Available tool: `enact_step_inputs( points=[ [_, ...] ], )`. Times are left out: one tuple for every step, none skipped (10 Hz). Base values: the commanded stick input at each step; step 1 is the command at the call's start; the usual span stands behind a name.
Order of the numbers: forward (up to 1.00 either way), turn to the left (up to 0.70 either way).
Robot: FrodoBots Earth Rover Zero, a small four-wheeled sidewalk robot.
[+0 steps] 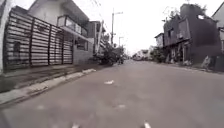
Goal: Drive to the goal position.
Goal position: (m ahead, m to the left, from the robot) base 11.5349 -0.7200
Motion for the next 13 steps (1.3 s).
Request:
enact_step_inputs(
  points=[
    [0.70, -0.31],
    [0.70, -0.13],
    [0.70, 0.03],
    [0.70, -0.05],
    [0.70, -0.14],
    [0.70, -0.22],
    [0.70, -0.24],
    [0.70, 0.00],
    [0.70, 0.00],
    [0.70, 0.00],
    [0.70, 0.02],
    [0.70, 0.04],
    [0.70, 0.06]
  ],
)
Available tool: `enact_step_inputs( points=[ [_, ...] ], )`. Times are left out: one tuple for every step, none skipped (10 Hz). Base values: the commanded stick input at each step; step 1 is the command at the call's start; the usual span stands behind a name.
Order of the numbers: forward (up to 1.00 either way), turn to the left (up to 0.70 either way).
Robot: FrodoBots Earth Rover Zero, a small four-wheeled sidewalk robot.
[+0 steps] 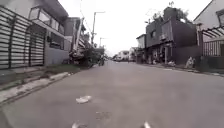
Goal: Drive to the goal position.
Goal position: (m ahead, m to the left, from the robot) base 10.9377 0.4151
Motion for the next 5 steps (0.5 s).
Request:
enact_step_inputs(
  points=[
    [0.70, 0.00],
    [0.70, 0.00],
    [0.70, 0.00],
    [0.70, 0.00],
    [0.70, 0.00]
  ],
)
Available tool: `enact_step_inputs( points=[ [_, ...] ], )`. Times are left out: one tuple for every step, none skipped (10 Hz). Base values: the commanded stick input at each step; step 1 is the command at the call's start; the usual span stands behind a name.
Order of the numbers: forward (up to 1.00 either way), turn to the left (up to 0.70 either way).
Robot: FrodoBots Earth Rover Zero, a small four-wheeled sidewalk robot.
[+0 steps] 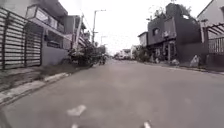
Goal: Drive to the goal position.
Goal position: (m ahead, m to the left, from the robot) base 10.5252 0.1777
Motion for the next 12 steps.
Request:
enact_step_inputs(
  points=[
    [0.70, 0.03],
    [0.70, 0.00],
    [0.70, 0.00],
    [0.70, 0.00],
    [0.70, 0.00],
    [0.70, 0.00],
    [0.70, 0.00],
    [0.70, 0.00],
    [0.70, 0.00],
    [0.70, 0.00],
    [0.70, 0.00],
    [0.70, 0.00]
  ],
)
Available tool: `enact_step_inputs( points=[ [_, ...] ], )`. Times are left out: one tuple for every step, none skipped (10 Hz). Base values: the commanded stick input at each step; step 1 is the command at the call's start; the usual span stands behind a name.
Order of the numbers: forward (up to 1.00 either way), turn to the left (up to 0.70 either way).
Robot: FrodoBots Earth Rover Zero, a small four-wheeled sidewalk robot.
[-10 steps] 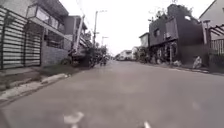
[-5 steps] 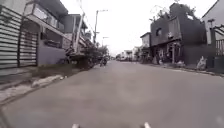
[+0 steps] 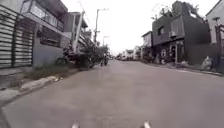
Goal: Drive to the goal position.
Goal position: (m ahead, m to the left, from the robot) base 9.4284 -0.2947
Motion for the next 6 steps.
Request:
enact_step_inputs(
  points=[
    [0.70, 0.00],
    [0.70, 0.00],
    [0.70, -0.09],
    [0.70, -0.24],
    [0.70, -0.35],
    [0.70, -0.31]
  ],
)
